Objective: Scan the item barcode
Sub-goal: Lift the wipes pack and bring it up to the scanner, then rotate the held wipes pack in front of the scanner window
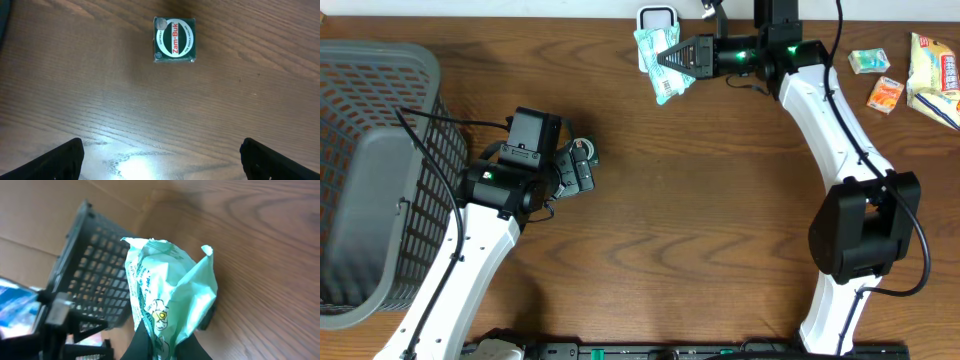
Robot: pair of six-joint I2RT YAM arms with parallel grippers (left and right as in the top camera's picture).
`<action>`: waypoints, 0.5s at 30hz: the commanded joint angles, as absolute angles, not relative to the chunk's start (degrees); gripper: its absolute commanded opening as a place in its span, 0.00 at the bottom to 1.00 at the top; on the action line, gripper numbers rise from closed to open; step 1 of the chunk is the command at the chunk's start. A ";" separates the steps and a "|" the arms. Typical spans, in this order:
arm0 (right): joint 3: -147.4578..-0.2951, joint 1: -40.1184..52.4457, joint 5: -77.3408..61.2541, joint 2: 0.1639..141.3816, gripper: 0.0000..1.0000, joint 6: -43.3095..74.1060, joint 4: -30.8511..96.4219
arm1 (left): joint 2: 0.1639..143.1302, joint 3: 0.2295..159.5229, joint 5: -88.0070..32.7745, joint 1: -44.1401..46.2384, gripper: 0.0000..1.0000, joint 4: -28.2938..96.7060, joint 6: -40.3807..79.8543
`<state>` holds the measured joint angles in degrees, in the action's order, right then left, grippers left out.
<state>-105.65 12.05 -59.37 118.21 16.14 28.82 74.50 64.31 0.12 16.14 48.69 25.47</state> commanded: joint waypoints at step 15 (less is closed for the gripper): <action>-105.95 28.03 34.68 123.90 0.01 4.38 36.75 | 74.37 65.06 0.23 16.05 0.98 48.82 25.54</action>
<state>-105.65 26.63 17.06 120.73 10.09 36.71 74.50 64.31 0.12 16.14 48.66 25.47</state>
